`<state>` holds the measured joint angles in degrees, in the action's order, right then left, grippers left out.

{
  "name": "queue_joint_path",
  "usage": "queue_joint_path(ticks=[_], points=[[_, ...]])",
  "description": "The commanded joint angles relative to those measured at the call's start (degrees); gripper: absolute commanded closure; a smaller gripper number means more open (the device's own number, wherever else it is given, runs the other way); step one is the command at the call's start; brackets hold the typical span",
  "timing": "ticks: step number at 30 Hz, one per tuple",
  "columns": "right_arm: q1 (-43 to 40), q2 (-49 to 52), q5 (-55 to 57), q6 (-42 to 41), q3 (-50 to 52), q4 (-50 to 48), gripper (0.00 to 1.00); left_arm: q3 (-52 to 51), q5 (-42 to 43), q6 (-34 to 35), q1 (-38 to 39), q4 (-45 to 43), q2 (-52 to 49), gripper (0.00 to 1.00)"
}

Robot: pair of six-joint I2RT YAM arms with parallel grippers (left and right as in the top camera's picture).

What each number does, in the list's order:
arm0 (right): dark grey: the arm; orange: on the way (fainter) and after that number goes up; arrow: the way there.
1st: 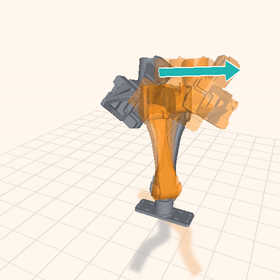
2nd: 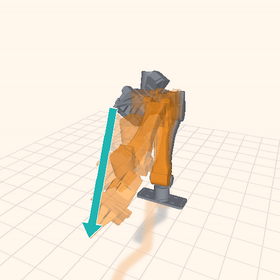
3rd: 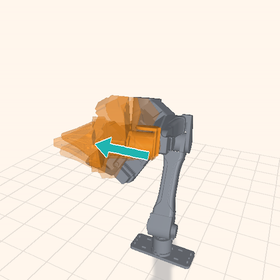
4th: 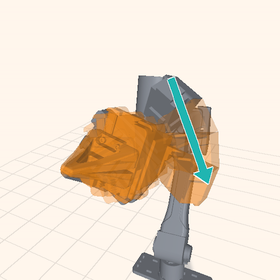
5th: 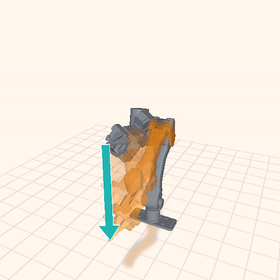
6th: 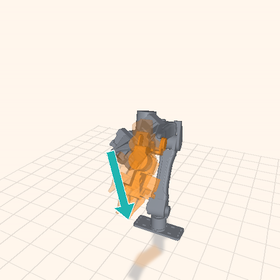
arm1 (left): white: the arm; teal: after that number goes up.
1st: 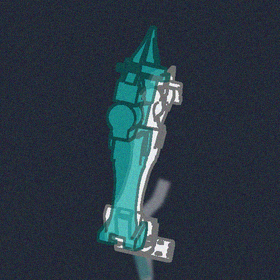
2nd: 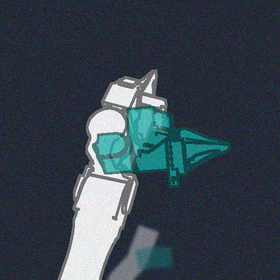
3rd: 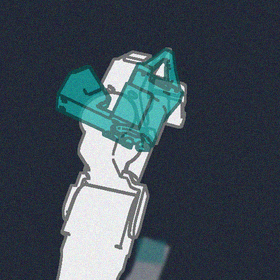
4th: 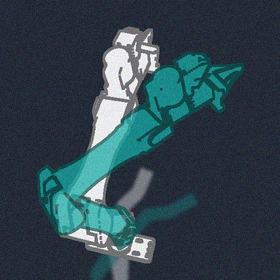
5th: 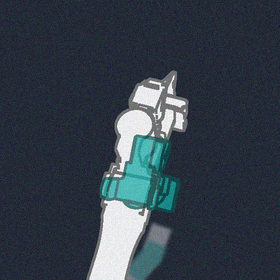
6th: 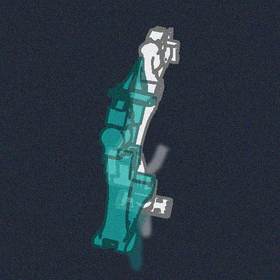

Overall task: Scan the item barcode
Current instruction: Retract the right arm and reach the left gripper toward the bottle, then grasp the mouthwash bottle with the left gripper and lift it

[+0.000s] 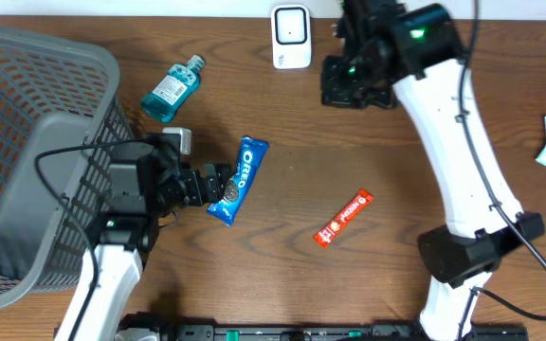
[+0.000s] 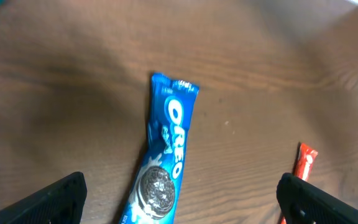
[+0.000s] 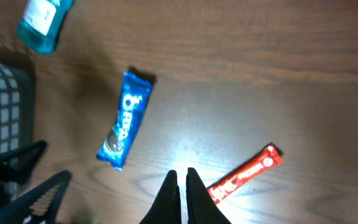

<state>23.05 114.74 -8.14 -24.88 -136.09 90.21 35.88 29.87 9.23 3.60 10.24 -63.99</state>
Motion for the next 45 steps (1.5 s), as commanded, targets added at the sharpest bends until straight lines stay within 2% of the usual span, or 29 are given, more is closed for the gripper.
queue_joint_path(ticks=[1,2,3,4,5,6,13,20,26,29,33,36,45], points=[[-1.07,-1.18,-1.16,3.02,0.09,-1.53,0.98,3.21,2.67,0.50,0.13,-0.96,-6.67,0.02],[-1.05,-1.18,-1.14,3.37,0.31,-2.32,0.98,4.07,2.14,0.50,0.13,-1.33,-7.87,0.11],[-1.05,-1.18,-0.96,3.34,0.74,-3.43,0.98,5.22,0.66,0.57,0.13,-1.62,-9.11,0.33],[-1.05,-1.18,-0.94,3.37,1.18,-4.37,0.98,6.47,-1.95,1.53,0.13,-1.60,-10.16,0.75],[-1.05,-1.18,-0.83,3.37,1.64,-5.27,0.98,7.65,-5.57,3.93,0.13,-1.57,-11.04,0.89],[-1.05,-1.18,-0.68,3.37,2.32,-6.27,0.98,9.01,-9.81,6.12,0.13,-1.64,-11.98,0.93],[-1.31,-1.18,1.20,3.32,10.80,-12.50,0.99,15.28,-29.27,6.97,0.15,-7.52,-17.03,0.93],[-1.27,-1.18,1.18,3.26,23.93,-22.49,0.99,21.20,-39.01,6.93,2.25,-15.32,-28.85,0.93],[-0.92,-1.18,1.18,3.28,32.81,-28.55,0.98,31.15,-47.91,7.02,4.22,-16.90,-41.55,0.93],[-0.44,-1.18,1.18,3.28,36.50,-30.01,0.99,36.65,-53.24,9.44,3.65,-17.00,-47.04,0.93],[0.26,-1.18,1.20,3.30,40.30,-30.23,0.99,41.75,-53.86,12.63,0.87,-17.92,-52.06,0.93],[1.07,-1.18,1.20,3.30,42.32,-30.23,0.99,44.52,-50.40,14.91,-2.05,-19.12,-55.63,0.93],[3.72,-1.18,1.77,3.30,42.75,-31.63,0.99,45.42,-46.80,19.39,-4.92,-22.91,-62.38,0.93]])
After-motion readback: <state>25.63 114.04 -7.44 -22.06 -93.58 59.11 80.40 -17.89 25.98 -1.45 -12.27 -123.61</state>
